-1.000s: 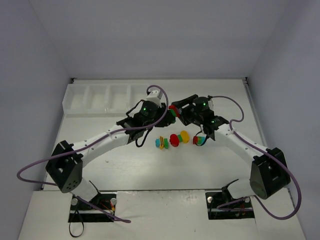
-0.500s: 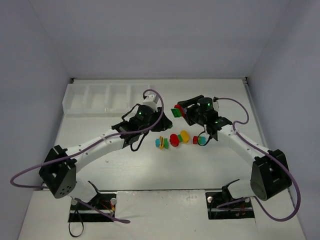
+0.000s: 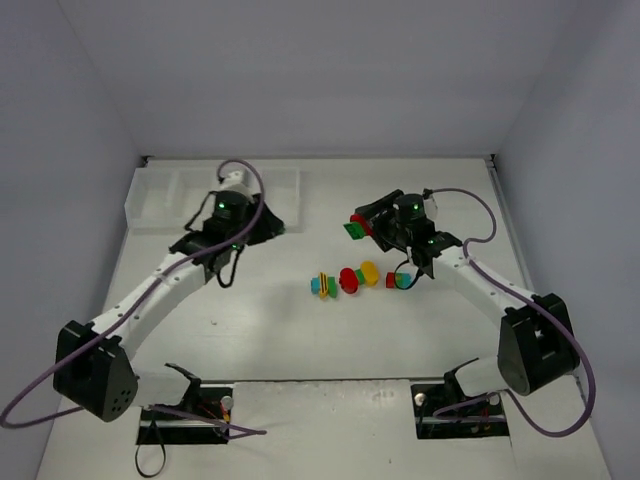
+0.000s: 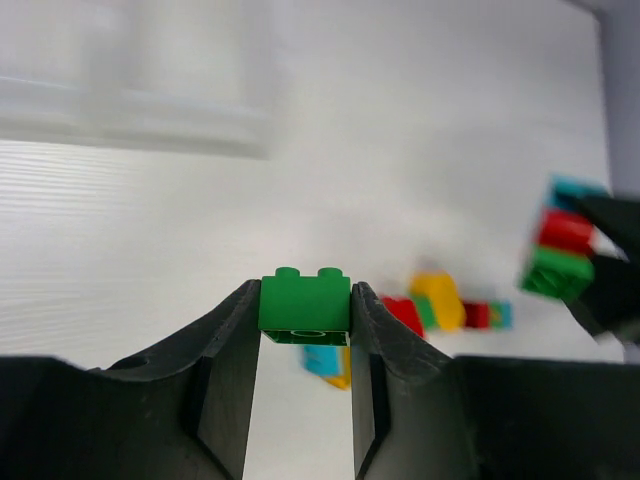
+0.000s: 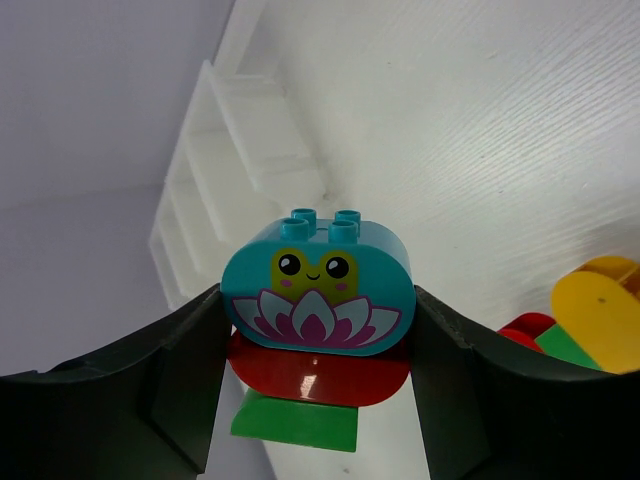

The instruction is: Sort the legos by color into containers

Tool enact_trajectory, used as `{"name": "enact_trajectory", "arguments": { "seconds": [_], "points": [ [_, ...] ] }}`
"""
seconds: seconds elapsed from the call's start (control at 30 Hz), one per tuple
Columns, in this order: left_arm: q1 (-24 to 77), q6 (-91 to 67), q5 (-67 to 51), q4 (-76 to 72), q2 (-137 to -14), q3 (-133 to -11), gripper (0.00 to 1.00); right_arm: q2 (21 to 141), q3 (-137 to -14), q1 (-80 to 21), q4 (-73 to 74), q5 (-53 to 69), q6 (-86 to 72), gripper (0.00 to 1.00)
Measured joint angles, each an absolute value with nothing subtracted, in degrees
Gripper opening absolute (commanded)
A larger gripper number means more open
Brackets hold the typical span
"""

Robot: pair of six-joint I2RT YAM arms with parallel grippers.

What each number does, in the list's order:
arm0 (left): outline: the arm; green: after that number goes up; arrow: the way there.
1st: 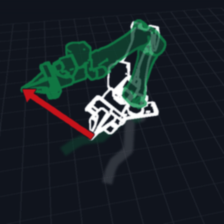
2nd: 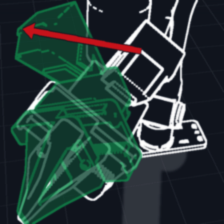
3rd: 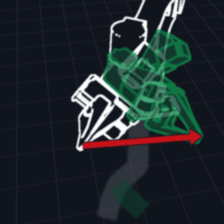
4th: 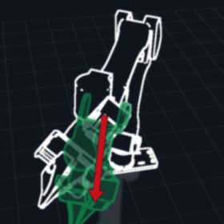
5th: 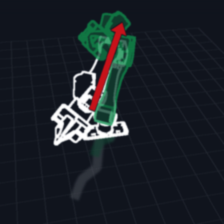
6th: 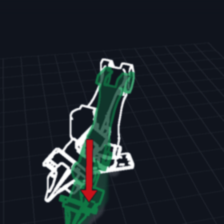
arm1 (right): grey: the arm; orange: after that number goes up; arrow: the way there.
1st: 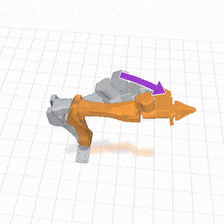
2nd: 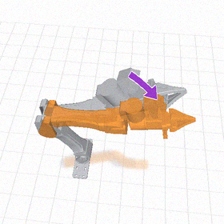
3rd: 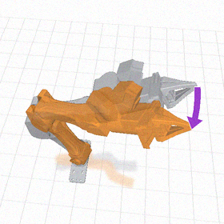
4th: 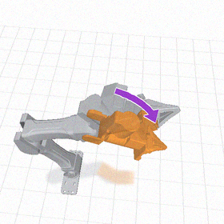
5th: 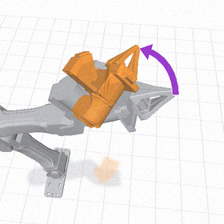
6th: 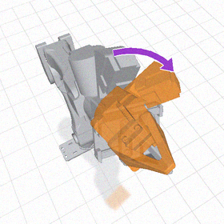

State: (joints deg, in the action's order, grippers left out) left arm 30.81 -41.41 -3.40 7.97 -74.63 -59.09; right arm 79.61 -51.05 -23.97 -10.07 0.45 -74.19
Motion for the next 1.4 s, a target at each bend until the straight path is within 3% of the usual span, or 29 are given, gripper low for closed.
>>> {"name": "enact_trajectory", "arguments": {
  "seconds": [0.17,0.43,0.83,0.93,1.07,1.17,1.23,1.4],
  "points": [
    [12.4,-37.4,0.0,15.4,-73.8,-62.0,0.01,83.1,-53.1,-24.0,-8.8,2.1,-66.9,0.0],
    [-3.5,-27.9,8.8,19.6,-85.1,-78.4,0.02,85.3,-55.0,-24.0,-6.9,5.7,-57.0,0.0],
    [-12.5,-21.4,10.9,22.2,-113.4,-100.9,0.1,85.1,-55.3,-22.7,-5.8,8.7,-49.2,0.0],
    [-12.6,-20.2,10.8,22.5,-117.9,-103.7,0.17,84.5,-54.7,-21.9,-5.8,9.3,-48.9,0.0],
    [-13.1,-19.3,10.9,22.7,-121.6,-105.4,0.38,83.1,-53.3,-21.2,-5.7,9.8,-48.8,0.0],
    [-13.6,-18.7,10.7,23.0,-123.3,-106.1,0.48,82.1,-52.6,-21.0,-5.6,10.0,-48.8,0.0],
    [-14.0,-18.5,10.3,23.2,-124.0,-106.6,0.63,81.0,-52.1,-21.0,-5.5,10.0,-48.8,0.0],
    [-14.3,-19.2,7.6,23.2,-123.5,-106.8,0.64,80.8,-52.1,-21.0,-5.5,10.0,-49.1,0.0]
  ]
}}
